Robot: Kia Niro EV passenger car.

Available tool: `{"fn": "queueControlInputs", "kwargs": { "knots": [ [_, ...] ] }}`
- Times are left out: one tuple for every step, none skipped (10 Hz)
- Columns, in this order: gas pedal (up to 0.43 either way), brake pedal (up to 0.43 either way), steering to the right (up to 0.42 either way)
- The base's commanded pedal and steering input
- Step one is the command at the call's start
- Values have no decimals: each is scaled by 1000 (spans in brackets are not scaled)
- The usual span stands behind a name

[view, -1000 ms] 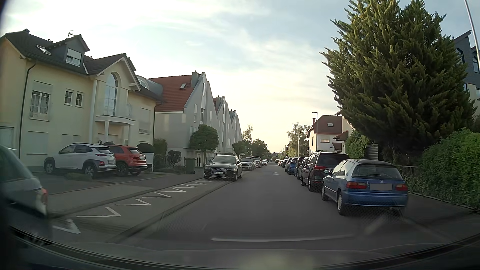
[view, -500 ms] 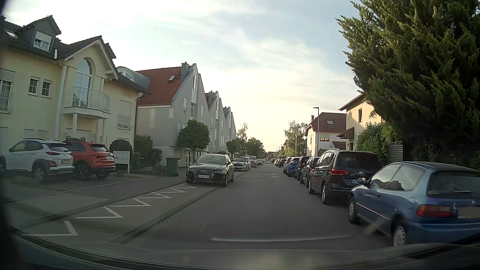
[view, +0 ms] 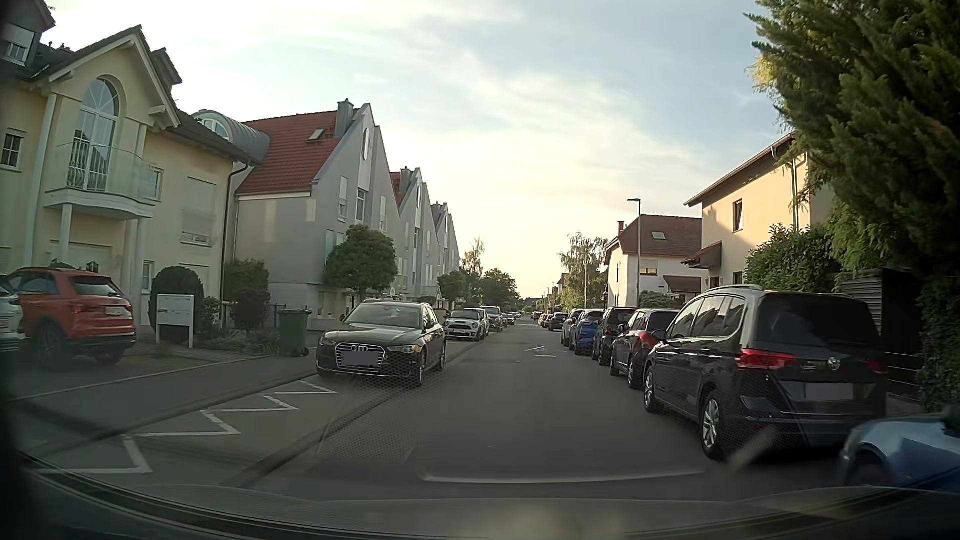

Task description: Follow the waypoints while adhering to traffic rules and regulations

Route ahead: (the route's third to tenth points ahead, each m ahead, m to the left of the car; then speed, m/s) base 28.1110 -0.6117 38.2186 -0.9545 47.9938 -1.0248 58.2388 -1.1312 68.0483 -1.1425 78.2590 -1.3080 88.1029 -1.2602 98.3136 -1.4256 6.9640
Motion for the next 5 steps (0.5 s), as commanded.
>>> {"fn": "queueControlInputs", "kwargs": {
  "knots": [
    [0,30,24],
    [0,30,23],
    [0,30,22],
    [0,30,21],
    [0,30,20]
  ]
}}
